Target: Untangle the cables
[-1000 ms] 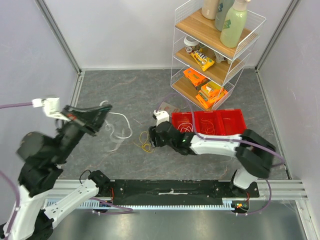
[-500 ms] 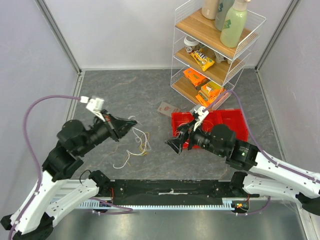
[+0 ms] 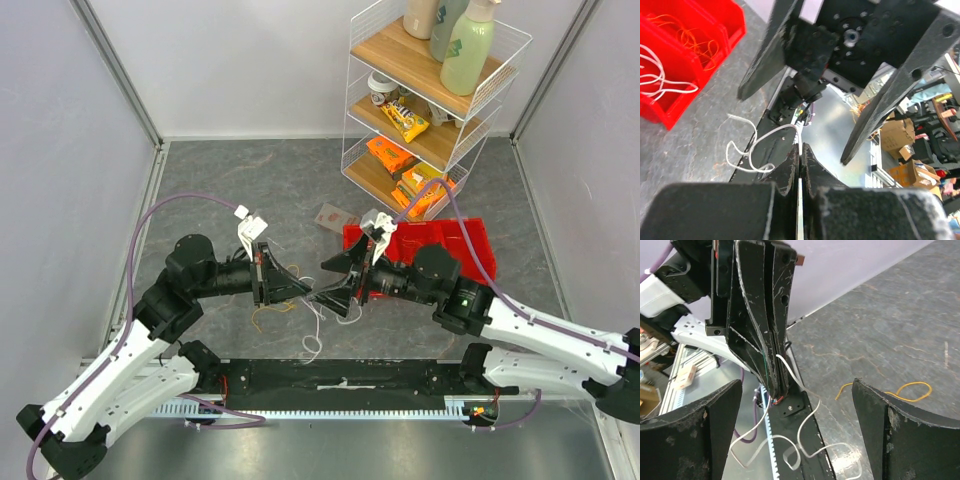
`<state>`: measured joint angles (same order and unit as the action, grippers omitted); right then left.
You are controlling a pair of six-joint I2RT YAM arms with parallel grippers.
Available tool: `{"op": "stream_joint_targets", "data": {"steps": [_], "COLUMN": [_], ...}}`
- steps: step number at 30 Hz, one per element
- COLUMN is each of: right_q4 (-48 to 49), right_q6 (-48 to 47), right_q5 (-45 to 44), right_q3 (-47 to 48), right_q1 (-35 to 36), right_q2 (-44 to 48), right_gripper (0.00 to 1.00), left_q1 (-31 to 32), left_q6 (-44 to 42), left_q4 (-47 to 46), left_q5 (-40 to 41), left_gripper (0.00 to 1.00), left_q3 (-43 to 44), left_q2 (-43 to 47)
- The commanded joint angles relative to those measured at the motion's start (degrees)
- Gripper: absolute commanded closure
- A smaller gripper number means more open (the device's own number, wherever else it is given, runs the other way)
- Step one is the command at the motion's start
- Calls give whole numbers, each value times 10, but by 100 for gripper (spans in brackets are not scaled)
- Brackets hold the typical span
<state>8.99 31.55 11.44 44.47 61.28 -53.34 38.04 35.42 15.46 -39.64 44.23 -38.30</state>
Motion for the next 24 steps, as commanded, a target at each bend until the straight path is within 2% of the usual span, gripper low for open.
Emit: {"op": "stream_joint_targets", "data": {"steps": [1, 5, 9, 11, 13, 19, 24], "right_q4": [79, 94, 196, 208, 198, 173, 166], "right_q6": [18, 24, 73, 87, 83, 80, 75], "right_q5": [69, 70, 112, 122, 110, 53, 47], "right_q3": [-10, -29, -59, -58, -54, -74, -80], "right_q1": [0, 1, 2, 10, 26, 35, 35], "right_q2": [-29, -33, -57, -76, -88, -73, -64], "right_gripper": [2, 2, 2, 4, 11, 41, 69], "left_q1": [4, 5, 5, 5, 5, 5, 5], "left_q6": [45, 43, 45, 42, 38, 24, 20], "left_q4": [-95, -96, -94, -90, -76, -50, -40], "left_q5": [-62, -61, -43, -28, -11, 5, 18], "left_gripper": [98, 98, 98, 98, 98, 98, 98], "left_q3": [-5, 0, 3, 4, 9, 19, 24], "left_q2": [1, 5, 2, 2, -5, -9, -4]}}
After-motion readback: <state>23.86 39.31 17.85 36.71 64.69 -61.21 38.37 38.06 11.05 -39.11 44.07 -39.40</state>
